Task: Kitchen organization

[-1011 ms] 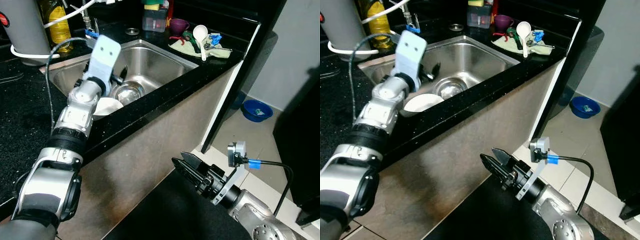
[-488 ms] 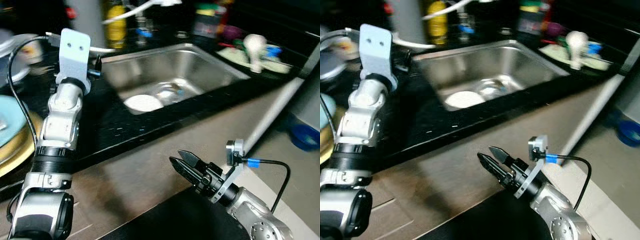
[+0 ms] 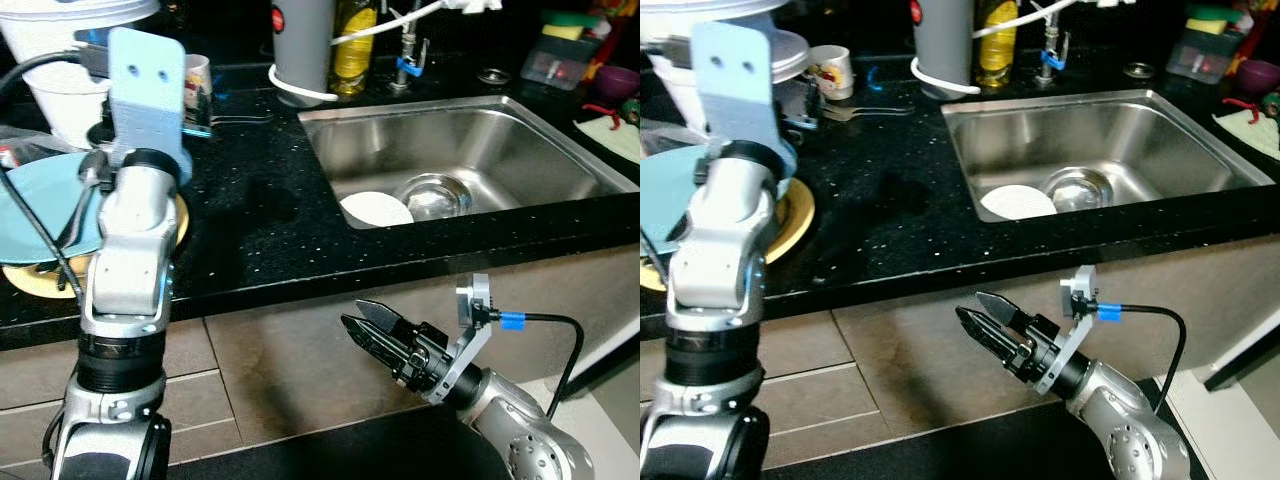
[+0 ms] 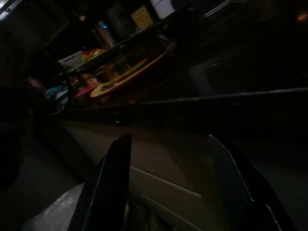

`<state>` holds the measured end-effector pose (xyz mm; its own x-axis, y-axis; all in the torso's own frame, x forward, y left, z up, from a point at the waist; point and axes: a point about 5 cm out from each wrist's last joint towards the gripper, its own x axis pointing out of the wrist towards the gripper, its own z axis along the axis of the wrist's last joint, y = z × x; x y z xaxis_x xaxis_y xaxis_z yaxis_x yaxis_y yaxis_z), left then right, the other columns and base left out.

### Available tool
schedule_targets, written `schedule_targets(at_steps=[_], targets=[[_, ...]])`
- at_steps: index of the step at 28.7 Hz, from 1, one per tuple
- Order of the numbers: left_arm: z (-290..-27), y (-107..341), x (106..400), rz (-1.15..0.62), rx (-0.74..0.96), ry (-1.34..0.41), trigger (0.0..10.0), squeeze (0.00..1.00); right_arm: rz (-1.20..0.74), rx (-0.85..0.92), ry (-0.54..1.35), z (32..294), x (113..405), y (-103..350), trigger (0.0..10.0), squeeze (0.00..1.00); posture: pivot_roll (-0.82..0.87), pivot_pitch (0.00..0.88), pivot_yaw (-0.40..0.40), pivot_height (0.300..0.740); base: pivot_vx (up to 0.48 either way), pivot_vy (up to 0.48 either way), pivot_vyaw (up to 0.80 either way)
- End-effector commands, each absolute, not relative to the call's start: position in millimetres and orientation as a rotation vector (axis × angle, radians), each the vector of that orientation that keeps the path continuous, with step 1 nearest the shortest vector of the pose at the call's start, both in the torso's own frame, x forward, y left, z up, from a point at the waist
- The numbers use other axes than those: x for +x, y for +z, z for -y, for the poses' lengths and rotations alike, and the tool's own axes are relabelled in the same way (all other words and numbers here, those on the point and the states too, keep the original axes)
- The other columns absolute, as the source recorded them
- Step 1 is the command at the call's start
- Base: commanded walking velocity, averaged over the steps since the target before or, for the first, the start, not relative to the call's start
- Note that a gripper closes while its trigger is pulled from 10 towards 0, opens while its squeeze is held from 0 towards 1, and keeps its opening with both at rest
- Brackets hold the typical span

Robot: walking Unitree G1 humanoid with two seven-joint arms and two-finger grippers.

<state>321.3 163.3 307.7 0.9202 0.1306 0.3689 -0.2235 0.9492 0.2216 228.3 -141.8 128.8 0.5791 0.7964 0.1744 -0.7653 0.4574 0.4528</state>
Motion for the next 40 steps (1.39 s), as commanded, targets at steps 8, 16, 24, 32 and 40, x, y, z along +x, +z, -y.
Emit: schedule_targets(at_steps=[8, 16, 24, 32, 40], targets=[[-166, 287, 321, 0.214, 0.260, 0.145, 10.0, 0.00, -0.082, 0.544, 0.990, 141, 228, 126, 10.0, 0.00, 0.10, 0.022, -0.068, 0.740, 0.000, 0.000, 0.77], [-156, 286, 318, 0.228, 0.185, 0.021, 10.0, 0.00, -0.074, 0.560, 0.998, 142, 226, 126, 10.0, 0.00, 0.10, 0.023, -0.063, 0.740, 0.000, 0.000, 0.77], [-151, 299, 322, 0.201, 0.060, -0.030, 10.0, 0.00, -0.099, 0.559, 1.052, 140, 222, 127, 10.0, 0.00, 0.10, 0.035, -0.073, 0.740, 0.000, 0.000, 0.14], [-143, 297, 332, 0.101, -0.073, -0.123, 10.0, 0.00, -0.122, 0.544, 1.118, 137, 216, 127, 10.0, 0.00, 0.10, 0.035, -0.071, 0.740, 0.000, 0.000, 0.00], [-155, 284, 346, -0.096, -0.121, -0.064, 10.0, 0.00, -0.169, 0.529, 1.226, 129, 200, 127, 10.0, 0.00, 0.08, 0.033, -0.060, 0.740, 0.000, 0.000, 0.00]])
